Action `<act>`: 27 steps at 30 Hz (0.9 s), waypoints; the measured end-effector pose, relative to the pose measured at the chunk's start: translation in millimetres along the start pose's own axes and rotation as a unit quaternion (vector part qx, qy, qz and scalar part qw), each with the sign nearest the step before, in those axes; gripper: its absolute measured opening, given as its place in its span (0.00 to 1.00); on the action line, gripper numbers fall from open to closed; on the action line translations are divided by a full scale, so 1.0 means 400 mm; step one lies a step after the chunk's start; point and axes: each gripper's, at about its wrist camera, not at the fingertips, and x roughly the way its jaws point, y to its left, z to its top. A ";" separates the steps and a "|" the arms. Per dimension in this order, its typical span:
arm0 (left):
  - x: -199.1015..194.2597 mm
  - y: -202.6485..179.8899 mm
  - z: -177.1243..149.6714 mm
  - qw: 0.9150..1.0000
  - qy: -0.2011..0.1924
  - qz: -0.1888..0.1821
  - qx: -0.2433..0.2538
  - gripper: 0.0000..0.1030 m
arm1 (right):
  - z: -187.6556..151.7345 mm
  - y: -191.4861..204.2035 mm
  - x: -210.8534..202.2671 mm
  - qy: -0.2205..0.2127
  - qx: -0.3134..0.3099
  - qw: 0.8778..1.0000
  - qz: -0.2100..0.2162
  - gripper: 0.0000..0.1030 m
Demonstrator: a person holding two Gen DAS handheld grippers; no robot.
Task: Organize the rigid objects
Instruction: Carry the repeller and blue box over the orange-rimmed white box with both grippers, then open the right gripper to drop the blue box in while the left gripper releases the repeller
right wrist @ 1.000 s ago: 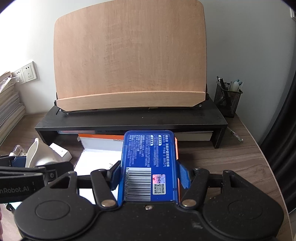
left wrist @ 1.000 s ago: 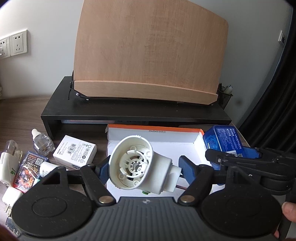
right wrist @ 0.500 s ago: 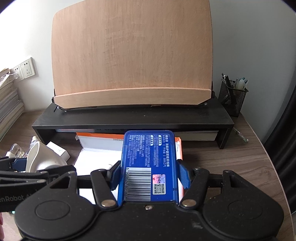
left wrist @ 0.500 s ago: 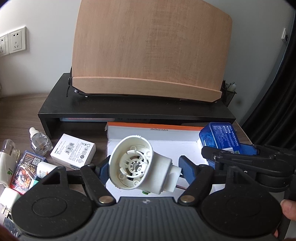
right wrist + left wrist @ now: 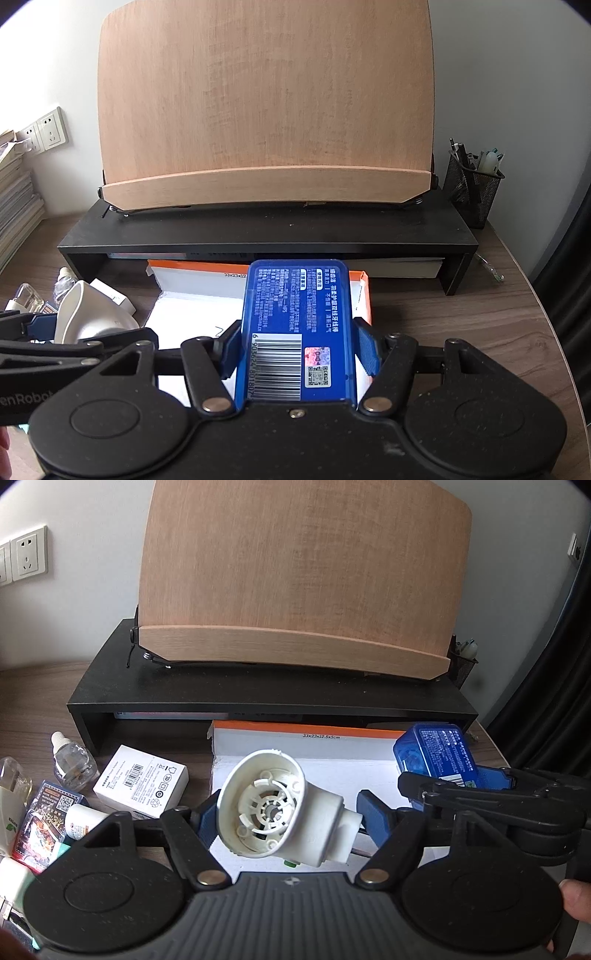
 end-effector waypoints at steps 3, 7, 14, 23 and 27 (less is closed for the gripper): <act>0.008 0.002 0.002 1.000 0.002 -0.001 -0.001 0.74 | 0.002 0.001 0.009 0.003 -0.002 1.000 0.000 0.72; 0.018 0.005 0.004 1.000 0.005 -0.002 -0.001 0.74 | 0.005 0.001 0.021 0.005 -0.001 1.000 -0.002 0.72; 0.035 0.011 0.007 1.000 0.009 -0.002 -0.004 0.74 | 0.009 0.002 0.042 0.012 -0.001 1.000 -0.005 0.72; 0.060 0.011 0.010 1.000 0.019 -0.008 0.002 0.74 | 0.014 -0.004 0.068 0.024 0.007 1.000 -0.003 0.72; 0.072 0.015 0.013 1.000 0.021 -0.010 0.001 0.74 | 0.017 -0.008 0.082 0.028 0.002 1.000 -0.003 0.72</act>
